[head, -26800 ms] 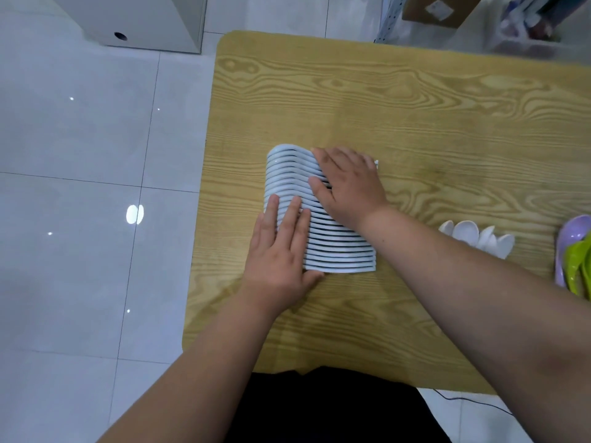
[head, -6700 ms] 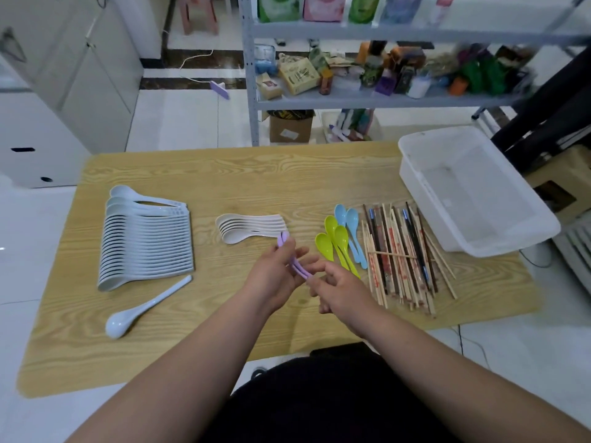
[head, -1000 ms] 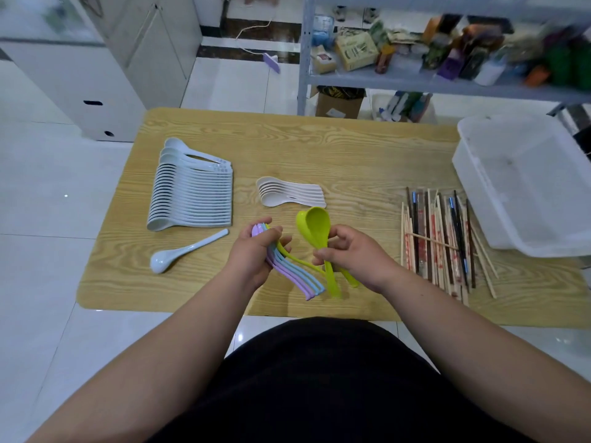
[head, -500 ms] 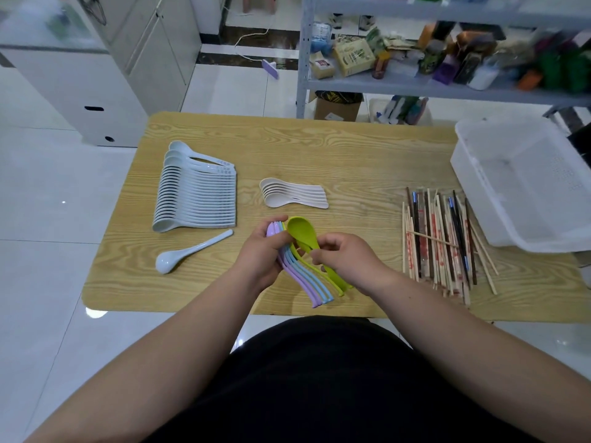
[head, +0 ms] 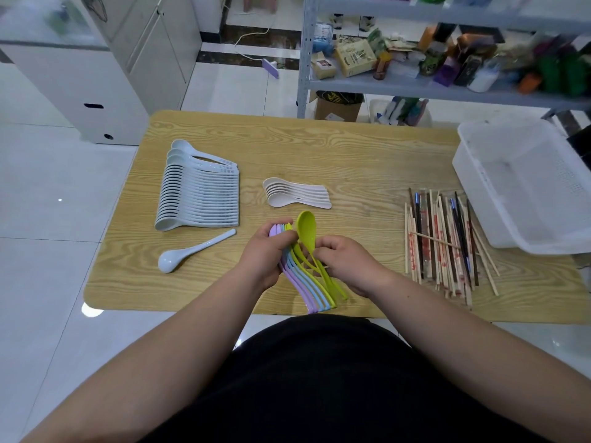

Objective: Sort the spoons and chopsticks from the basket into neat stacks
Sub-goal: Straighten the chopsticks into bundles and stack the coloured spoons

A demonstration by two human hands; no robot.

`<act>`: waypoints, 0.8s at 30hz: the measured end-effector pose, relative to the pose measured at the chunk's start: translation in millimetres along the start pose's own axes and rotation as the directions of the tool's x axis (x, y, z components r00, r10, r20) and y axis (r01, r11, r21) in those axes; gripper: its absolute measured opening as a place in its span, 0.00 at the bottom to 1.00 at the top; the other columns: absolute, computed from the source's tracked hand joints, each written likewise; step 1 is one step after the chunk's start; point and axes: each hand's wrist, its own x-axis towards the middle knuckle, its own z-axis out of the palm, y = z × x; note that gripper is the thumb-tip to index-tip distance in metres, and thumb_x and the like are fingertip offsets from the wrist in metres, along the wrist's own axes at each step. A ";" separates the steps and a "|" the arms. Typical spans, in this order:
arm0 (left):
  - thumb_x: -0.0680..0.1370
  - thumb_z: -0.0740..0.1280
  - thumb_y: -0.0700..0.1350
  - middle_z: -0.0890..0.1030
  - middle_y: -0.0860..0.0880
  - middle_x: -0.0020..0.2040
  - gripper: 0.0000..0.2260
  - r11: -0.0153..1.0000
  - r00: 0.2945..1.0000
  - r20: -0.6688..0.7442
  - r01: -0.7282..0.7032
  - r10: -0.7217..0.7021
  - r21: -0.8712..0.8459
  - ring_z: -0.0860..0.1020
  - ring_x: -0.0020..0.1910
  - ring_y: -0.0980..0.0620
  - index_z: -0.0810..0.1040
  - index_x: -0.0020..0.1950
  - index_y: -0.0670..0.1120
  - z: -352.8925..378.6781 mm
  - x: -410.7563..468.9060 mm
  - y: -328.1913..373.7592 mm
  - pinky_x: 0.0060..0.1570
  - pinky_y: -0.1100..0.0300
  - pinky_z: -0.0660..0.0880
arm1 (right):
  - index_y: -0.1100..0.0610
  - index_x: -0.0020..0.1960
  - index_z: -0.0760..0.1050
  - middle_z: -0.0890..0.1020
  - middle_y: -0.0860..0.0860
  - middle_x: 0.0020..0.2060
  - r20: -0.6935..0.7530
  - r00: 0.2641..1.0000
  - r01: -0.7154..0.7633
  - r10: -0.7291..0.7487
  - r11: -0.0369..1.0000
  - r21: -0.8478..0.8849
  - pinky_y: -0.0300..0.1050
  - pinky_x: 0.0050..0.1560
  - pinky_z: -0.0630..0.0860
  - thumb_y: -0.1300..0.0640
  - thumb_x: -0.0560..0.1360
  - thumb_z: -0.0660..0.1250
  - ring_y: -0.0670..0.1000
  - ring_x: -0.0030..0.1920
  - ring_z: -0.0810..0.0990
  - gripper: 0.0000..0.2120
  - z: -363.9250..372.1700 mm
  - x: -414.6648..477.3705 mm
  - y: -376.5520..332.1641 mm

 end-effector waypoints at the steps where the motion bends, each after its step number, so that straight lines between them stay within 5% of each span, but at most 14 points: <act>1: 0.77 0.69 0.33 0.83 0.39 0.43 0.11 1.000 1.000 -0.007 0.005 -0.005 -0.014 0.84 0.39 0.42 0.77 0.57 0.44 -0.8 -0.4 1.0 0.42 0.48 0.82 | 0.52 0.42 0.84 0.87 0.55 0.44 -0.017 1.000 0.001 0.000 1.000 0.029 0.51 0.51 0.81 0.63 0.77 0.64 0.52 0.44 0.83 0.13 -0.9 1.5 -0.4; 4: 0.78 0.69 0.34 0.83 0.39 0.52 0.11 1.000 0.999 -0.036 0.003 -0.004 -0.029 0.85 0.46 0.40 0.78 0.58 0.46 -6.5 -0.3 4.3 0.46 0.47 0.82 | 0.55 0.47 0.83 0.85 0.53 0.41 -0.113 0.994 0.007 0.012 0.986 0.166 0.52 0.54 0.81 0.64 0.80 0.61 0.51 0.45 0.84 0.12 -5.6 5.2 -5.1; 8: 0.78 0.68 0.34 0.82 0.39 0.57 0.13 0.999 0.999 -0.033 -0.006 0.005 -0.039 0.85 0.49 0.39 0.78 0.60 0.45 -11.1 -0.4 8.3 0.47 0.47 0.82 | 0.57 0.52 0.83 0.78 0.53 0.38 -0.229 0.972 0.024 0.049 0.951 0.309 0.45 0.40 0.79 0.63 0.80 0.61 0.48 0.33 0.75 0.11 -15.1 8.2 -14.6; 12: 0.78 0.68 0.34 0.84 0.40 0.55 0.12 0.998 1.000 0.019 -0.011 0.012 -0.063 0.85 0.51 0.38 0.78 0.61 0.45 -5.4 -1.2 10.5 0.54 0.43 0.80 | 0.50 0.59 0.76 0.81 0.55 0.42 -0.142 0.988 -0.033 0.058 0.985 0.170 0.44 0.36 0.76 0.65 0.79 0.61 0.48 0.32 0.75 0.14 -13.0 5.7 -12.6; 15: 0.79 0.68 0.34 0.84 0.40 0.47 0.11 0.997 0.999 0.035 -0.025 0.028 -0.068 0.84 0.45 0.42 0.79 0.59 0.45 0.4 0.2 11.6 0.53 0.43 0.79 | 0.50 0.54 0.75 0.83 0.52 0.39 -0.099 0.995 -0.017 0.020 0.999 0.031 0.44 0.36 0.75 0.63 0.78 0.62 0.49 0.34 0.77 0.10 -6.8 3.1 -8.0; 24: 0.77 0.70 0.35 0.80 0.43 0.45 0.12 0.998 0.996 0.070 -0.049 0.051 -0.031 0.80 0.42 0.46 0.78 0.59 0.46 11.1 -0.9 8.2 0.45 0.50 0.79 | 0.49 0.50 0.81 0.80 0.50 0.40 -0.080 0.993 0.081 -0.089 0.992 -0.097 0.46 0.51 0.75 0.51 0.77 0.72 0.46 0.42 0.78 0.03 -6.0 0.4 -2.0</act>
